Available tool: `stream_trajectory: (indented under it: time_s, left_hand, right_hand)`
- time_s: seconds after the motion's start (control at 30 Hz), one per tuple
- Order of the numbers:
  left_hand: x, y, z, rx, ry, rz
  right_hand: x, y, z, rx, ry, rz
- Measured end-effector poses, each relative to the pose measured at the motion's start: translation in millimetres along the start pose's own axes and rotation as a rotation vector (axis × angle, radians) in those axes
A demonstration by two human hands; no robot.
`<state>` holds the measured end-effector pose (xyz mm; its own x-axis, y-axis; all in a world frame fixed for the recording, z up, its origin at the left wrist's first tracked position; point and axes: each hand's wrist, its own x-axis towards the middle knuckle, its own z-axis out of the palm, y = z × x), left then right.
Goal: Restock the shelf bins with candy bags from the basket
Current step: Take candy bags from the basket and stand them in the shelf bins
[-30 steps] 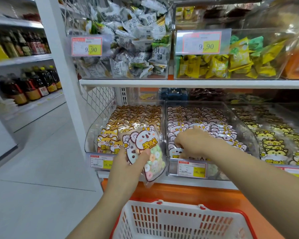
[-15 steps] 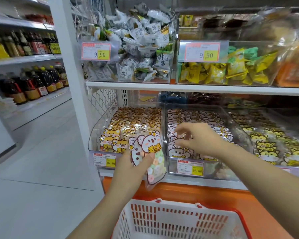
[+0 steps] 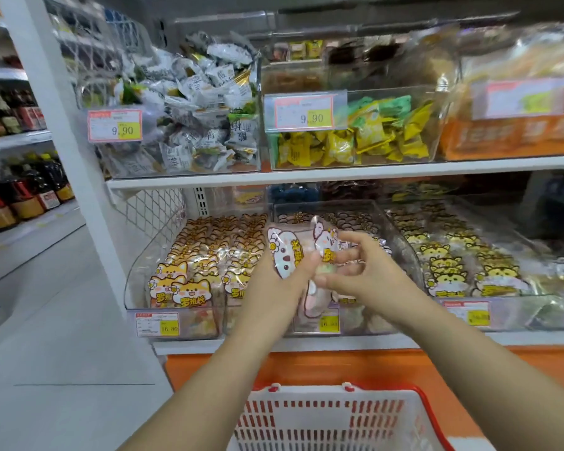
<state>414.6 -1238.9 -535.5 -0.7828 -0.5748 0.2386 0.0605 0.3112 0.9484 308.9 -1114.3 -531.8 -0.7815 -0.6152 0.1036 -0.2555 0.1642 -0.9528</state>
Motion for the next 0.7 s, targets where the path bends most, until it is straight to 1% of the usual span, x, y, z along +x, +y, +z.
stream_trajectory:
  time_s: [0.1,0.2,0.27,0.33,0.37,0.43,0.5,0.57,0.7]
  left_hand:
    - [14,16,9,-0.01,-0.026,0.006]
    - [25,20,15,-0.072,-0.115,-0.042]
    - [34,18,14,-0.072,-0.158,-0.103]
    - [45,17,1,0.008,-0.184,-0.124]
    - [51,16,-7,0.097,-0.213,-0.098]
    - [59,18,-25,0.391,-0.287,-0.016]
    - [64,24,-34,0.669,-0.337,0.007]
    - [67,31,-34,0.885,-0.395,0.029]
    - [71,41,-20,1.157,-0.487,0.085]
  right_hand:
    - [8,6,-22,0.143,0.054,0.098]
    - [13,10,-38,0.32,0.023,0.124]
    - [17,14,-52,0.326,0.052,0.115]
    - [18,17,-69,0.254,0.135,0.096]
    - [18,20,-79,0.175,0.199,0.084]
    - [14,24,-94,-0.019,0.29,0.06]
    - [9,26,-101,-0.141,0.293,0.044]
    - [7,30,-100,-0.209,0.278,0.032]
    - [10,40,-94,-0.28,0.262,0.036]
